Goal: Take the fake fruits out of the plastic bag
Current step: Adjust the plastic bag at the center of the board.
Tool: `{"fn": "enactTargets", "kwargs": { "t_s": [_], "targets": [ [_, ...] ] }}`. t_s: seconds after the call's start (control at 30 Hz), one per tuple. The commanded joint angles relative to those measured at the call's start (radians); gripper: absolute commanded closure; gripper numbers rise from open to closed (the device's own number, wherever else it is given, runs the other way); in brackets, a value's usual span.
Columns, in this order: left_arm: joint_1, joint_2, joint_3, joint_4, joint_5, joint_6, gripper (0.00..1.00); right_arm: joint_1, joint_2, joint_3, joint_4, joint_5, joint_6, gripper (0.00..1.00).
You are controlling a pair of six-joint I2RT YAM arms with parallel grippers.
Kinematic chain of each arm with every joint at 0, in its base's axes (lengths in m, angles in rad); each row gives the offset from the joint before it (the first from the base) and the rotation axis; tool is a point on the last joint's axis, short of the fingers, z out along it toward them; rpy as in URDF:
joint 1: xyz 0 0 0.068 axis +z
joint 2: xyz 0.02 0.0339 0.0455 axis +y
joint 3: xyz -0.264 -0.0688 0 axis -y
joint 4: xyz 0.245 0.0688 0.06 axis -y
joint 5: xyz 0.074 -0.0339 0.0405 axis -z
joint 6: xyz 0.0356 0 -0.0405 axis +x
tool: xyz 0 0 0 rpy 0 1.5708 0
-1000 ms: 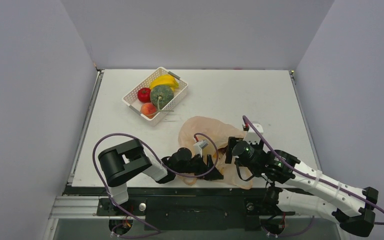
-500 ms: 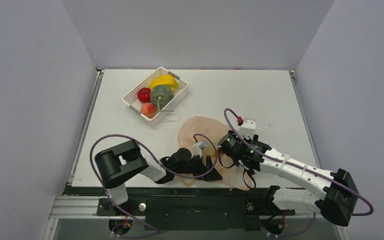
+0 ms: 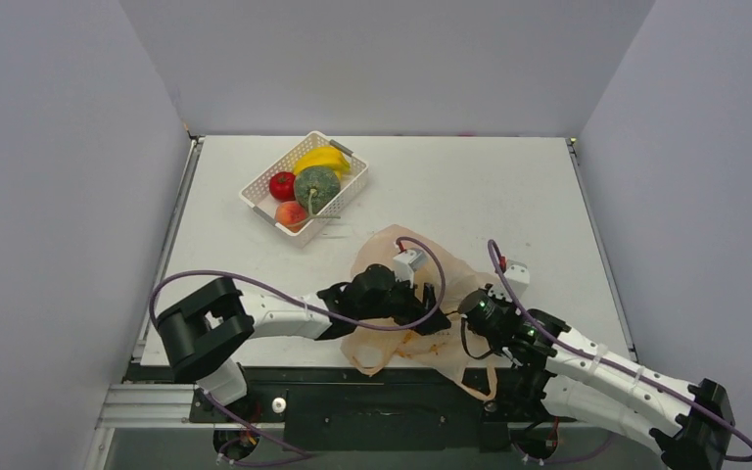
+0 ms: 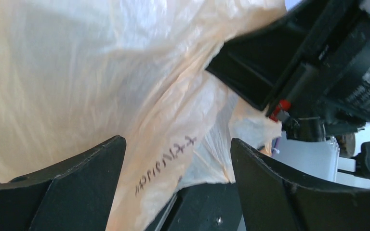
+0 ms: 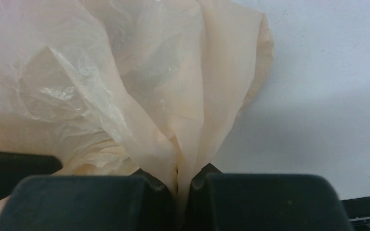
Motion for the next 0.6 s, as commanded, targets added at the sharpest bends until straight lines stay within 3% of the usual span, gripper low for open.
{"fn": "enactTargets", "kwargs": {
  "t_s": [0.0,0.2,0.37,0.57],
  "targets": [
    [-0.007,0.096,0.112,-0.065,0.003,0.079,0.23,-0.012,-0.066,0.007,0.013,-0.053,-0.006,1.00],
    [0.001,0.142,0.120,-0.055,-0.054,0.092,0.27,0.006,-0.039,0.156,-0.028,-0.060,-0.148,1.00],
    [0.140,0.163,0.129,-0.100,-0.111,0.129,0.23,0.020,-0.032,0.243,-0.135,-0.060,-0.169,1.00],
    [0.267,0.162,0.255,-0.263,-0.211,0.288,0.22,0.042,-0.028,0.234,-0.144,-0.062,-0.162,1.00]
  ]
}}
